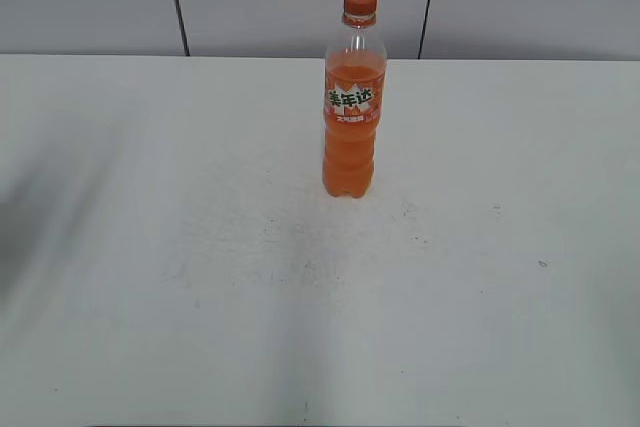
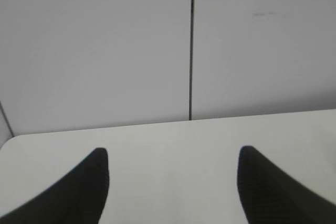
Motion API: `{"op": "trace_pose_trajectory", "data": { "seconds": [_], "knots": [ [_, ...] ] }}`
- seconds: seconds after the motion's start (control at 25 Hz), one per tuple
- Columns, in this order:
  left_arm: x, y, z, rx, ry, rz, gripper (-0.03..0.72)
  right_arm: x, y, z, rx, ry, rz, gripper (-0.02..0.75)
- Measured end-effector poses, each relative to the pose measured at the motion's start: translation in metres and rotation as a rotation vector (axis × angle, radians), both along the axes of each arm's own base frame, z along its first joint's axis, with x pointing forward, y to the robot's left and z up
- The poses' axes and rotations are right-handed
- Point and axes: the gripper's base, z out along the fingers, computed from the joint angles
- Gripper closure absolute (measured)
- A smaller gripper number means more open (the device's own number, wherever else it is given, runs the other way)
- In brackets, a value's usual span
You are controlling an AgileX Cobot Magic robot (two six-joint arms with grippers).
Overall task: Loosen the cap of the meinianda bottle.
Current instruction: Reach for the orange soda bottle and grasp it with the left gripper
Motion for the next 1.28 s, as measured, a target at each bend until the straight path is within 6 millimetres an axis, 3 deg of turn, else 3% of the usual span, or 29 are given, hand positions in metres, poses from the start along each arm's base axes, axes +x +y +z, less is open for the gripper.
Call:
{"op": "trace_pose_trajectory", "data": {
  "seconds": [0.24,0.44,0.64,0.72,0.88,1.0,1.12,1.28],
  "knots": [
    [0.031,-0.027,-0.053,0.072,0.082,-0.194,0.218,0.0,0.0,0.0,0.0,0.0,0.0,0.265],
    [0.046,-0.042,-0.081,0.035,0.08,-0.379,0.22,0.0,0.0,0.0,0.0,0.0,0.0,0.265],
    [0.061,-0.051,-0.107,0.103,0.009,-0.743,0.216,0.0,0.0,0.0,0.0,0.0,0.0,0.265],
    [0.07,-0.054,-0.114,0.108,0.0,-0.824,0.18,0.0,0.0,0.0,0.0,0.0,0.0,0.265],
    [0.088,-0.055,-0.119,0.049,-0.036,-0.817,0.065,0.0,0.0,0.0,0.0,0.0,0.0,0.265],
    [0.101,-0.061,-0.12,0.033,-0.071,-0.91,0.048,0.0,0.0,0.0,0.0,0.0,0.0,0.265],
    [0.118,-0.07,-0.129,0.038,-0.054,-1.076,0.053,0.0,0.0,0.0,0.0,0.0,0.0,0.265],
    [0.144,-0.081,-0.146,0.024,-0.014,-1.15,0.063,0.0,0.0,0.0,0.0,0.0,0.0,0.265]
  ]
}}
